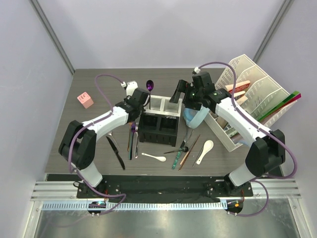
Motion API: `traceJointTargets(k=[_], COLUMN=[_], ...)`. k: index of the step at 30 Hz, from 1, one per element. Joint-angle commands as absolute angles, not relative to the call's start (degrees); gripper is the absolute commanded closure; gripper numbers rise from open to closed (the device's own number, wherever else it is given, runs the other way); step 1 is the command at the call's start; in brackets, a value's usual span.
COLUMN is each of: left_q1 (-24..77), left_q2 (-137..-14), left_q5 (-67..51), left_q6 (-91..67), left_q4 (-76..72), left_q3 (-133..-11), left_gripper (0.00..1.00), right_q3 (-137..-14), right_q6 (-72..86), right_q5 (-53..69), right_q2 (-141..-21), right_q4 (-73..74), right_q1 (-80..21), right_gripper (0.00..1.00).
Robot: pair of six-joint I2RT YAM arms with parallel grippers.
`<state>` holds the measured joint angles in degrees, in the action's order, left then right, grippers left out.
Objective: Sort the eating utensils into containers
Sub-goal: Place the spoon in the container.
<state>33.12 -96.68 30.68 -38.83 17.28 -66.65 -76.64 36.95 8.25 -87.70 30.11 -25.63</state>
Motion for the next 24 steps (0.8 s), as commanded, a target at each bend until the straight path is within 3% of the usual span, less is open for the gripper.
traceJointTargets(k=[1, 9, 11, 19, 24], left_q1=[34.63, 33.84, 33.66, 32.61, 30.24], left_q2=[-97.48, -92.11, -91.15, -86.22, -84.55], left_q5=[27.42, 28.12, 28.74, 29.35, 32.17], left_q6=[-38.76, -38.14, -38.14, -38.06, -38.58], left_q4=[24.61, 24.52, 25.13, 25.75, 28.21], left_q3=[-64.43, -63.81, -63.63, -61.44, -61.18], left_gripper=[0.84, 0.68, 0.60, 0.51, 0.40], right_q3=[-79.89, -80.77, -80.68, -81.30, -82.87], right_q6=[34.55, 33.75, 33.92, 34.01, 33.49], right_q5=[3.70, 6.85, 7.90, 10.02, 9.14], right_q2=[-88.33, -92.63, -93.68, -96.42, -95.63], right_q4=[33.31, 33.14, 32.26, 30.15, 29.53], right_q1=[-24.70, -23.82, -23.82, -23.73, -23.82], right_gripper=[0.00, 0.00, 0.00, 0.00, 0.00])
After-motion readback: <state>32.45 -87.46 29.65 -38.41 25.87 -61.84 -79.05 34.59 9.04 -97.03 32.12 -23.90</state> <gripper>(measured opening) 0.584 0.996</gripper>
